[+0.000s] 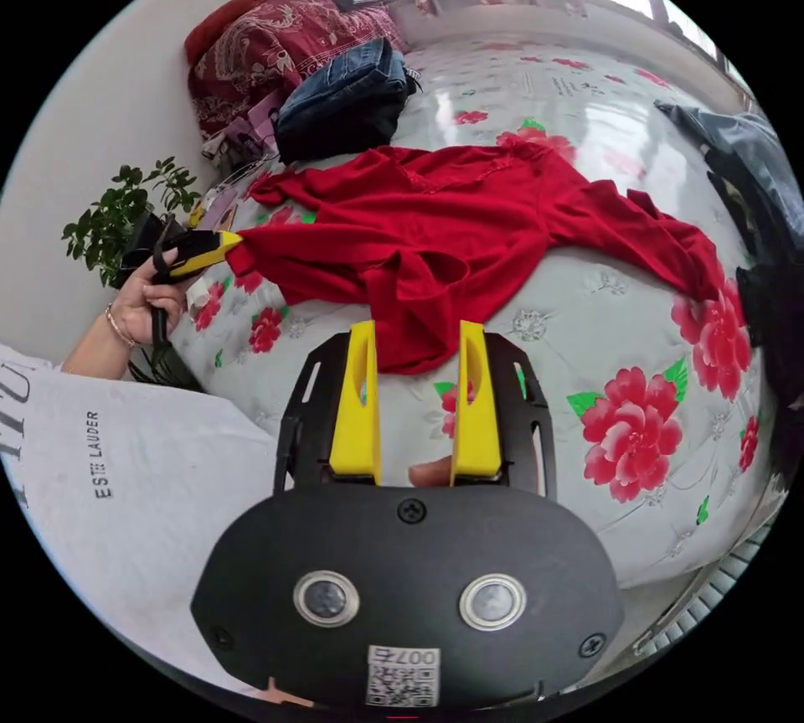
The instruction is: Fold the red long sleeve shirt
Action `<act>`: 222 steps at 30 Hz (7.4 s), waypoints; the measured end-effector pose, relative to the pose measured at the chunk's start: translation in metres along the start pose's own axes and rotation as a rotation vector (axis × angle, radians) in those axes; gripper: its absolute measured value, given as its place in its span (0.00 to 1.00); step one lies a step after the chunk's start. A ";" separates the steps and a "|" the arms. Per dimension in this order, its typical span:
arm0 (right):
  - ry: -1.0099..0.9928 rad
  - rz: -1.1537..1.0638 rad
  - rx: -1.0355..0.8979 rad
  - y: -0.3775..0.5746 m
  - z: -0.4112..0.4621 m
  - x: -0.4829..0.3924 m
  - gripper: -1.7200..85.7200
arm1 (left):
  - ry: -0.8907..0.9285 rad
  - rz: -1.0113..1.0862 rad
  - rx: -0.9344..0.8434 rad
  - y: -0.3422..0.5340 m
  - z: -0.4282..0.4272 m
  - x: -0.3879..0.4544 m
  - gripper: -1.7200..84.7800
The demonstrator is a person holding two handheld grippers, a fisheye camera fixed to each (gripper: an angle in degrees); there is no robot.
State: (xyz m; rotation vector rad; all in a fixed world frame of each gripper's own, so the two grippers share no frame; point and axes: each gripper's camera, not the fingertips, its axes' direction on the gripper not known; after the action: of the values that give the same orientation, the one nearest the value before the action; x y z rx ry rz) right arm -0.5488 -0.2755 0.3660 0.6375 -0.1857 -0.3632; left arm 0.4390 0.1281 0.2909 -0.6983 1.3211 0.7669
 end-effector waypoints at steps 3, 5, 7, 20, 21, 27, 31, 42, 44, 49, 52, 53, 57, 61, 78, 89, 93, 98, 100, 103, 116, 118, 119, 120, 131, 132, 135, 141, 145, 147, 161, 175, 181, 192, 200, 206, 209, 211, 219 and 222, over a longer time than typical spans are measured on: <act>0.021 -0.024 -0.100 -0.017 0.030 -0.001 0.07 | 0.015 0.008 -0.011 0.004 -0.004 -0.002 0.01; 0.031 -0.022 -0.186 -0.021 0.043 0.003 0.03 | 0.021 0.010 -0.023 0.007 -0.008 -0.005 0.01; 0.053 -0.031 -0.080 -0.025 0.013 0.008 0.03 | 0.031 0.003 -0.034 0.005 -0.015 -0.009 0.01; 0.362 -0.579 0.792 -0.068 -0.377 -0.095 0.02 | 0.273 0.843 0.172 -0.090 -0.173 0.294 0.01; 0.371 -0.593 0.806 -0.059 -0.379 -0.099 0.02 | 0.246 0.917 0.173 -0.069 -0.180 0.310 0.01; 0.188 -0.573 0.575 0.017 -0.310 -0.075 0.02 | 0.013 0.890 -0.006 0.034 -0.105 0.258 0.01; 0.077 -0.296 0.120 0.053 -0.173 -0.024 0.02 | -0.140 0.542 -0.219 0.091 -0.001 0.145 0.01; -0.135 -0.098 -0.357 0.121 -0.055 0.013 0.04 | -0.373 0.214 -0.481 0.257 0.133 0.049 0.01; -0.167 -0.138 -0.308 0.107 -0.079 0.030 0.06 | -0.429 0.214 -0.456 0.256 0.124 0.055 0.02; -0.021 -0.008 -0.103 0.044 -0.129 0.097 0.09 | -0.578 0.194 -0.288 0.210 0.094 0.061 0.08; 0.018 0.068 -0.022 -0.011 -0.137 0.134 0.12 | -0.606 0.186 -0.196 0.149 0.094 0.069 0.09; 0.038 0.081 -0.008 -0.034 -0.134 0.146 0.12 | -0.619 0.190 -0.154 0.121 0.099 0.076 0.09; 0.075 0.124 -0.026 -0.105 -0.118 0.177 0.14 | -0.654 0.173 -0.055 0.016 0.131 0.093 0.09; 0.114 0.210 -0.012 -0.171 -0.098 0.214 0.14 | -0.720 0.233 -0.030 -0.064 0.177 0.102 0.13; 0.460 0.435 0.090 -0.154 -0.198 0.285 0.09 | -1.110 0.075 0.013 -0.120 0.129 0.038 0.02; 0.364 0.641 -0.051 -0.084 -0.187 0.324 0.12 | -0.855 -0.096 -0.045 -0.102 0.094 -0.006 0.09; 0.319 0.521 0.046 -0.094 -0.187 0.289 0.11 | -0.973 0.000 0.017 -0.079 0.056 0.021 0.11; 0.167 0.284 -0.005 -0.167 -0.118 0.245 0.11 | -1.060 0.266 0.049 -0.069 0.072 0.077 0.10; 0.127 0.241 -0.037 -0.193 -0.085 0.236 0.10 | -0.942 0.391 -0.001 -0.076 0.110 0.094 0.10; 0.078 0.181 -0.115 -0.232 -0.028 0.222 0.10 | -0.725 0.542 -0.143 -0.086 0.203 0.110 0.12; 0.356 0.041 -0.176 -0.301 0.071 0.218 0.03 | -0.793 0.770 -0.200 -0.117 0.369 0.120 0.03; 0.269 0.085 -0.191 -0.310 0.075 0.228 0.04 | -0.759 0.704 -0.214 -0.131 0.365 0.117 0.05; 0.258 0.106 -0.179 -0.311 0.074 0.230 0.04 | -0.723 0.647 -0.214 -0.138 0.358 0.112 0.08; 0.246 0.112 -0.174 -0.311 0.072 0.230 0.05 | -0.697 0.578 -0.201 -0.141 0.347 0.107 0.09; 0.113 0.003 -0.087 -0.130 -0.015 0.161 0.07 | -0.640 0.415 -0.177 0.036 0.220 0.092 0.09; 0.099 0.002 -0.108 -0.116 -0.014 0.157 0.07 | -0.628 0.400 -0.216 0.066 0.217 0.091 0.09; 0.039 0.010 -0.167 -0.051 -0.012 0.135 0.07 | -0.623 0.396 -0.304 0.133 0.217 0.095 0.09; -0.036 -0.032 -0.237 0.033 -0.001 0.093 0.07 | -0.604 0.403 -0.384 0.208 0.222 0.109 0.09; -0.065 -0.112 -0.295 0.063 0.016 0.067 0.07 | -0.652 0.473 -0.443 0.229 0.235 0.117 0.09; -0.067 -0.150 -0.396 0.077 0.039 0.060 0.07 | -0.719 0.516 -0.424 0.241 0.241 0.113 0.07; 0.082 -0.101 -0.400 0.070 0.040 0.052 0.08 | -0.743 0.196 0.047 0.118 0.108 0.051 0.09; 0.022 -0.047 -0.357 -0.028 0.083 0.001 0.07 | -1.119 0.371 -0.141 -0.099 0.100 -0.040 0.10; 0.223 -0.277 -0.613 -0.017 0.153 -0.036 0.08 | -1.149 0.524 -0.184 -0.112 0.104 -0.051 0.02; 0.100 -0.061 -0.565 -0.023 0.133 -0.004 0.08 | 0.077 0.535 0.021 -0.120 -0.044 0.036 0.01; 0.039 0.039 -0.227 -0.018 0.043 0.026 0.09 | 0.372 0.833 -0.250 -0.049 0.080 0.189 0.02; 0.019 0.151 -0.092 0.004 -0.007 0.073 0.11 | 0.144 0.782 -0.581 0.026 0.211 0.182 0.08; -0.016 0.137 -0.093 0.010 -0.006 0.080 0.11 | 0.008 0.675 -0.572 0.037 0.215 0.149 0.09; -0.035 0.113 -0.101 0.008 0.001 0.079 0.11 | -0.055 0.588 -0.542 0.032 0.206 0.126 0.09; 0.057 -0.170 -0.326 -0.021 0.062 0.051 0.07 | -0.317 0.400 -0.405 0.001 0.189 0.080 0.08; 0.123 -0.272 -0.335 -0.022 0.039 0.049 0.04 | -0.375 0.385 -0.424 -0.008 0.207 0.073 0.09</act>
State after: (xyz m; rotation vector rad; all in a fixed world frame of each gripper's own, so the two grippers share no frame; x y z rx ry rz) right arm -0.5208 -0.3319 0.3859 0.3511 0.0807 -0.6005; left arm 0.5696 0.2978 0.2439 -0.5946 0.9626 1.4433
